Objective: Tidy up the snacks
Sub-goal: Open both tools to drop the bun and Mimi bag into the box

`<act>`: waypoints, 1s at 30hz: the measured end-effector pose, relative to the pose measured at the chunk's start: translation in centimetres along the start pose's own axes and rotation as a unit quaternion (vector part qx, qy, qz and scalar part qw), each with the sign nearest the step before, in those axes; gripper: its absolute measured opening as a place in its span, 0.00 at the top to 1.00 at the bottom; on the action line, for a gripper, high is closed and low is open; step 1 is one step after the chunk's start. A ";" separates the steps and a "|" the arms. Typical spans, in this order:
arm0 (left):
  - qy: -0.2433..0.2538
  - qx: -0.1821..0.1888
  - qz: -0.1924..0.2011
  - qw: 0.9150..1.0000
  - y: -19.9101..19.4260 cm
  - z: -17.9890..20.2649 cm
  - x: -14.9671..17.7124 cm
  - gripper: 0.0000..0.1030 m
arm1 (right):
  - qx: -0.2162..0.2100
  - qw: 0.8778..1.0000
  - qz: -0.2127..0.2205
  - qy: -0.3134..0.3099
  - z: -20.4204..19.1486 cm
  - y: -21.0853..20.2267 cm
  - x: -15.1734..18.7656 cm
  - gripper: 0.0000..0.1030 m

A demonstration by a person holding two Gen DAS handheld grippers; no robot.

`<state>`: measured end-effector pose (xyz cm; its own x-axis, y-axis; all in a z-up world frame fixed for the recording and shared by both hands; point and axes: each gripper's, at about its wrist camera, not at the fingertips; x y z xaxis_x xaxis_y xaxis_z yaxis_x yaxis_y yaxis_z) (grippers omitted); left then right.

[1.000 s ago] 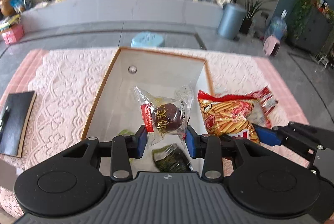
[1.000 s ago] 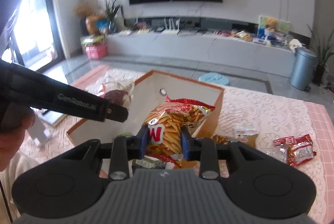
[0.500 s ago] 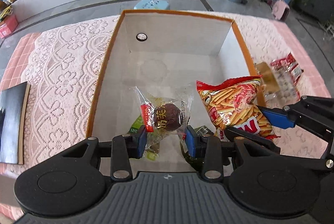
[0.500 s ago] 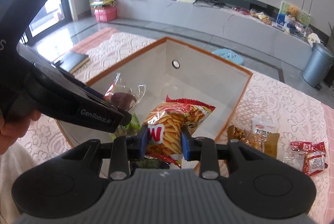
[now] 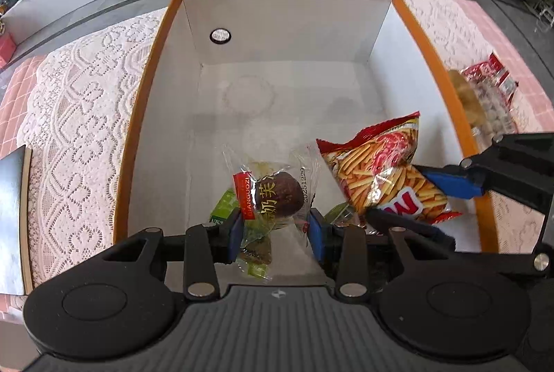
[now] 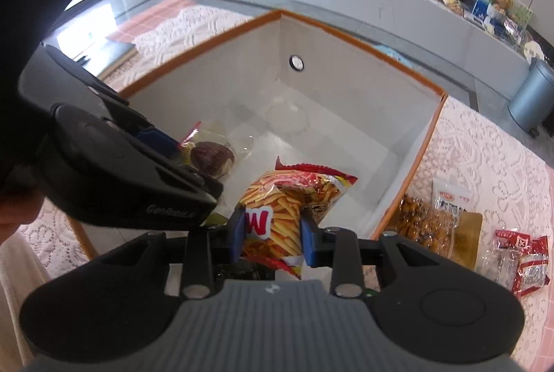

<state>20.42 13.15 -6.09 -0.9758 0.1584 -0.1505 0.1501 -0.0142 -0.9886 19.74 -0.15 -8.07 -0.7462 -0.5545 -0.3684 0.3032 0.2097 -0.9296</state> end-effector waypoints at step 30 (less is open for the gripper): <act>-0.008 -0.025 0.041 0.999 -2.9 0.8 0.3 0.31 | 0.057 0.998 0.039 -0.006 -0.2 -3.5 1.4 0.46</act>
<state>19.59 12.41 -3.26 -0.9623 0.1438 -0.2310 0.2366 0.0233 -0.9713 17.51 -1.45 -5.37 -0.7111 -0.5500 -0.4380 0.4258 0.1588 -0.8907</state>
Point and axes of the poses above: each gripper's, at about its wrist camera, not at the fingertips, and y roughly the way its jaws point, z to its right, x to its underside, and after that the axes turned 14 degrees about -z, right-handed
